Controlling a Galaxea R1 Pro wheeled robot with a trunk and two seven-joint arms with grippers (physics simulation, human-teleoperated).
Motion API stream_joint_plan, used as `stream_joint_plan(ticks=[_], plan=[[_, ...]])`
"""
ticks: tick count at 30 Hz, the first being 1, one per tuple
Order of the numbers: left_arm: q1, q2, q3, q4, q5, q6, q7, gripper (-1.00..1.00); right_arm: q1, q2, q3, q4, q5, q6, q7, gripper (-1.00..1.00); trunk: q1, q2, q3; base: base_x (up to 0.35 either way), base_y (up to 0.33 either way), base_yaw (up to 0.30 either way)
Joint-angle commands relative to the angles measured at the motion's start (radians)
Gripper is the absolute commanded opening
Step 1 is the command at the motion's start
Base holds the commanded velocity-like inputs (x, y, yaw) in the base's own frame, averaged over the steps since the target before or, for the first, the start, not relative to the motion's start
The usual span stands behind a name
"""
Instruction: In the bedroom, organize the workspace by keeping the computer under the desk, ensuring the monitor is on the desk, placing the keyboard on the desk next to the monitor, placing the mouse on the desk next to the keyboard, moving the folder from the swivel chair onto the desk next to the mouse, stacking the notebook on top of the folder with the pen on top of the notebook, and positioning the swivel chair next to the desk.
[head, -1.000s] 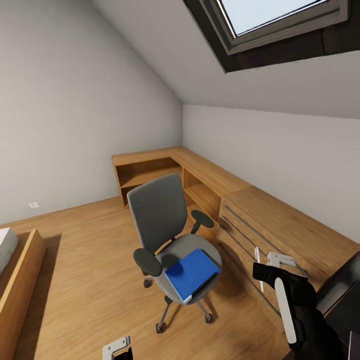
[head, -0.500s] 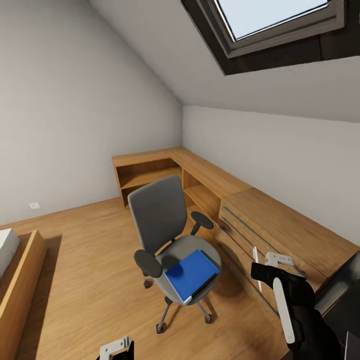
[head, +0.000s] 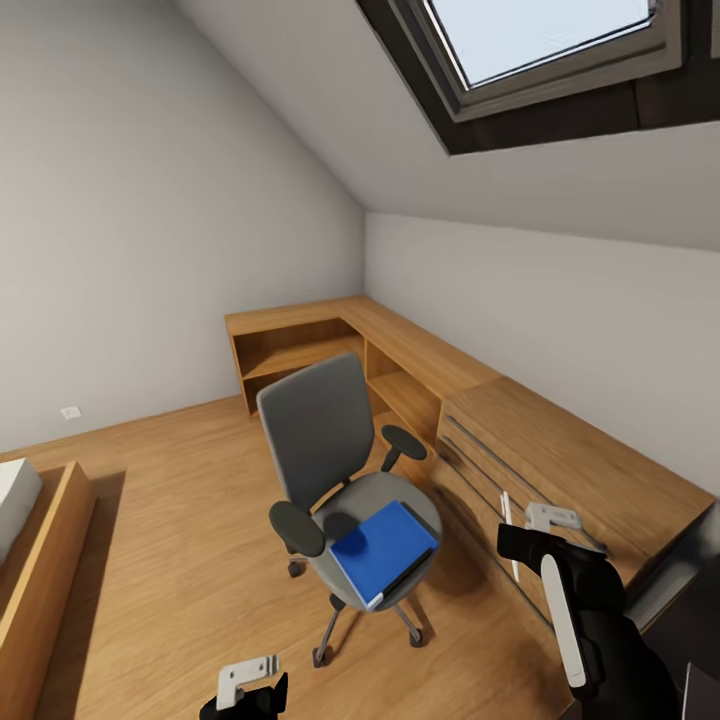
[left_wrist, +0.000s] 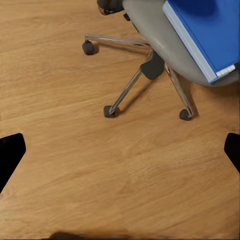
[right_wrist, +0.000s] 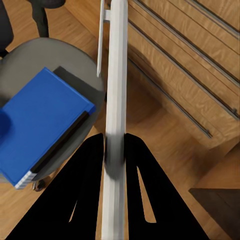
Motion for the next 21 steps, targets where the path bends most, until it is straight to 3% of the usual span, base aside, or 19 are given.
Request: stream_joint_plan(ticks=[1, 3, 6, 11, 14, 16, 21], plan=[[0.000, -0.001, -0.003, -0.016, 0.006, 0.030, 0.026, 1.00, -0.001, 0.001, 0.000, -0.001, -0.002, 0.004, -0.003, -1.00, -0.004, 0.006, 0.002, 0.000, 0.000, 0.000], [0.000, -0.006, -0.004, -0.027, 0.006, 0.047, 0.050, 1.00, -0.001, 0.001, 0.000, -0.001, -0.001, 0.004, -0.003, -1.00, -0.011, 0.020, 0.008, 0.000, 0.000, 0.000], [0.000, -0.041, -0.004, -0.065, 0.005, 0.080, 0.112, 1.00, -0.001, 0.001, 0.000, -0.001, -0.001, 0.003, -0.003, -1.00, -0.023, 0.041, 0.018, 0.000, 0.000, 0.000], [0.000, -0.127, 0.001, -0.143, -0.005, 0.194, 0.180, 1.00, -0.001, 0.000, -0.003, -0.001, -0.001, 0.003, -0.004, -1.00, -0.042, 0.076, 0.035, 0.000, 0.000, -0.049], [0.000, -0.166, 0.001, -0.163, -0.006, 0.223, 0.200, 1.00, -0.001, -0.002, -0.008, -0.001, 0.000, 0.003, -0.004, -1.00, -0.053, 0.097, 0.046, 0.000, 0.000, -0.172], [0.001, -0.183, 0.001, -0.167, -0.006, 0.232, 0.208, 1.00, -0.001, -0.003, -0.012, -0.001, 0.000, 0.003, -0.004, -1.00, -0.061, 0.111, 0.053, 0.000, 0.000, -0.212], [0.001, -0.197, 0.000, -0.123, -0.004, 0.236, 0.214, 1.00, -0.001, -0.004, -0.022, 0.000, 0.001, 0.003, -0.004, -1.00, -0.080, 0.146, 0.072, 0.000, 0.000, -0.231]])
